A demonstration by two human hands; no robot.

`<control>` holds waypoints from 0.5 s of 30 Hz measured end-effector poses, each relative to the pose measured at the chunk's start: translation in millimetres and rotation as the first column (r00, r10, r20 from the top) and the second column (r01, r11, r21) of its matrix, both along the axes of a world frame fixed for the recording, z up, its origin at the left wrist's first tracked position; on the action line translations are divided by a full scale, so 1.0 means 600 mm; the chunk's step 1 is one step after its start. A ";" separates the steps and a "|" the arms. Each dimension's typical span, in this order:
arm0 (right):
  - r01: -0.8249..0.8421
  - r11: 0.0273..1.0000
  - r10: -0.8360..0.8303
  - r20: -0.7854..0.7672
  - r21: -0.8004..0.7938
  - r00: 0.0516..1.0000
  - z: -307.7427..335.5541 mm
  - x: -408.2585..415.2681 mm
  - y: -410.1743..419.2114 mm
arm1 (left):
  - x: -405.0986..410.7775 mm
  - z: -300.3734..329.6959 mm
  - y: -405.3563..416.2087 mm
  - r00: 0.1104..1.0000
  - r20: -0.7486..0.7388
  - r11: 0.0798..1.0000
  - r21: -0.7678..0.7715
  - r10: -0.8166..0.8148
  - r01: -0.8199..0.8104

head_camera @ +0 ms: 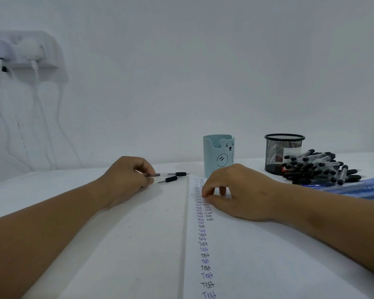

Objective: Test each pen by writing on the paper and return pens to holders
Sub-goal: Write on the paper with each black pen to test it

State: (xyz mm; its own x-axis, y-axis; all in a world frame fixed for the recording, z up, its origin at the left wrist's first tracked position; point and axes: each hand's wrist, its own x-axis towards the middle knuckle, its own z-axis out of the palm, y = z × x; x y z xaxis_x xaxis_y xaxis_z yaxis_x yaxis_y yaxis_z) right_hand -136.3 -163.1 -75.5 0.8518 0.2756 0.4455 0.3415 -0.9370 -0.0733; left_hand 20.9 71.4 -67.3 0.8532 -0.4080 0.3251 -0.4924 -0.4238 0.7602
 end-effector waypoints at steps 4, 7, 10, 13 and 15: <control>0.032 0.998 -0.041 0.162 0.059 0.986 -0.002 0.003 -0.003 | -0.017 0.009 -0.010 0.995 0.040 0.976 -0.197 -0.090 0.096; 0.059 0.995 -0.079 0.283 0.077 0.956 0.005 0.004 0.003 | -0.035 0.016 -0.022 0.979 0.033 0.931 -0.306 -0.200 0.200; 0.167 0.985 -0.150 0.280 -0.038 0.948 0.015 0.003 0.015 | -0.058 0.020 -0.037 0.953 0.097 0.882 -0.362 -0.288 0.303; 0.224 0.972 -0.203 0.240 -0.066 0.949 0.016 0.003 0.021 | -0.087 0.024 -0.051 0.884 0.379 0.856 -0.324 -0.273 0.403; 0.202 0.979 -0.196 0.238 0.000 0.951 0.013 0.005 0.018 | -0.096 0.025 -0.055 0.648 0.706 0.862 -0.107 -0.285 0.496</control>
